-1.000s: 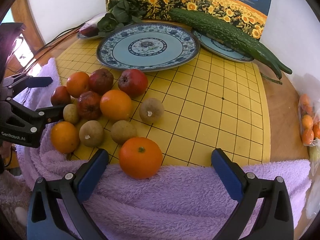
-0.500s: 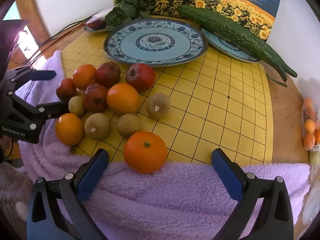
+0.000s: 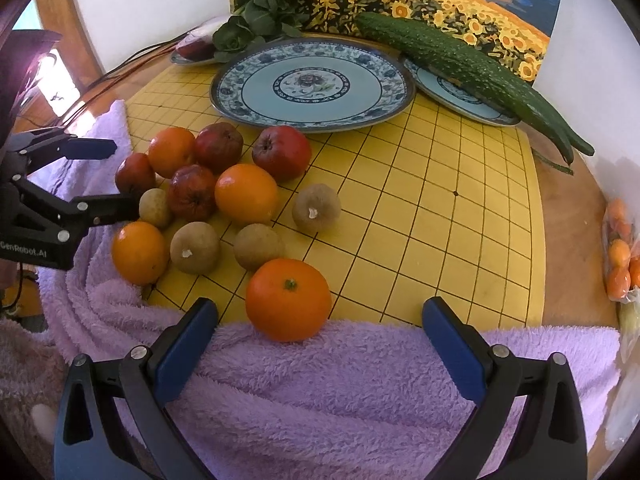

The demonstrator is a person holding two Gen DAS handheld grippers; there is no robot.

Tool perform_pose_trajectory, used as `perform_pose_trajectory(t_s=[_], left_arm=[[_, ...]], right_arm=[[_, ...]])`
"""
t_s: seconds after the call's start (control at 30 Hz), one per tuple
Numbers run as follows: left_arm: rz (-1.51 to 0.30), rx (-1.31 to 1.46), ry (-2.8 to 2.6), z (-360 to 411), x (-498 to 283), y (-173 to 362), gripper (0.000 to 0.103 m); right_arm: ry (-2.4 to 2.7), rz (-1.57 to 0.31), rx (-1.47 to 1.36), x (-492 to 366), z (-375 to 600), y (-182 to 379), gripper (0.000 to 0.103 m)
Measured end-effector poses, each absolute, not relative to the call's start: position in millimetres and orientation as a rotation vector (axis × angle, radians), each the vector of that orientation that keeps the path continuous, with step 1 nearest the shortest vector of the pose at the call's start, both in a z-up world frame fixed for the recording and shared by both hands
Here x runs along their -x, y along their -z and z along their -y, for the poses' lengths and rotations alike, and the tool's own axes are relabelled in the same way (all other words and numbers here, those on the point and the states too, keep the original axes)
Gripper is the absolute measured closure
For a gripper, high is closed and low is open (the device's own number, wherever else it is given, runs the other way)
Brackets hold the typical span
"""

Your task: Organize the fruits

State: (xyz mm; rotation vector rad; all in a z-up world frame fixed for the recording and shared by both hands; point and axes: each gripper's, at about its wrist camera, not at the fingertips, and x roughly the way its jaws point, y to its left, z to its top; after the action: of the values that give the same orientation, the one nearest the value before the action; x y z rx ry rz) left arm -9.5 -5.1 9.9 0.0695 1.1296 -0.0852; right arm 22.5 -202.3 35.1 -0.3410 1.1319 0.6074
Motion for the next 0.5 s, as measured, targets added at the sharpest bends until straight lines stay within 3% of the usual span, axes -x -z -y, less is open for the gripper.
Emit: perform_pose_trajectory(t_s=[0.23, 0.5], left_arm=[[-1.105, -0.038, 0.125, 6.2, 11.1, -18.1, 0.030], [-1.097, -0.099, 0.158, 20.9, 9.1, -17.2, 0.046]], right_arm=[[-0.606, -1.128, 0.310, -23.7, 208.6, -38.7, 0.004], [-0.614, -1.127, 0.252, -25.1, 215.7, -44.9, 0.019]])
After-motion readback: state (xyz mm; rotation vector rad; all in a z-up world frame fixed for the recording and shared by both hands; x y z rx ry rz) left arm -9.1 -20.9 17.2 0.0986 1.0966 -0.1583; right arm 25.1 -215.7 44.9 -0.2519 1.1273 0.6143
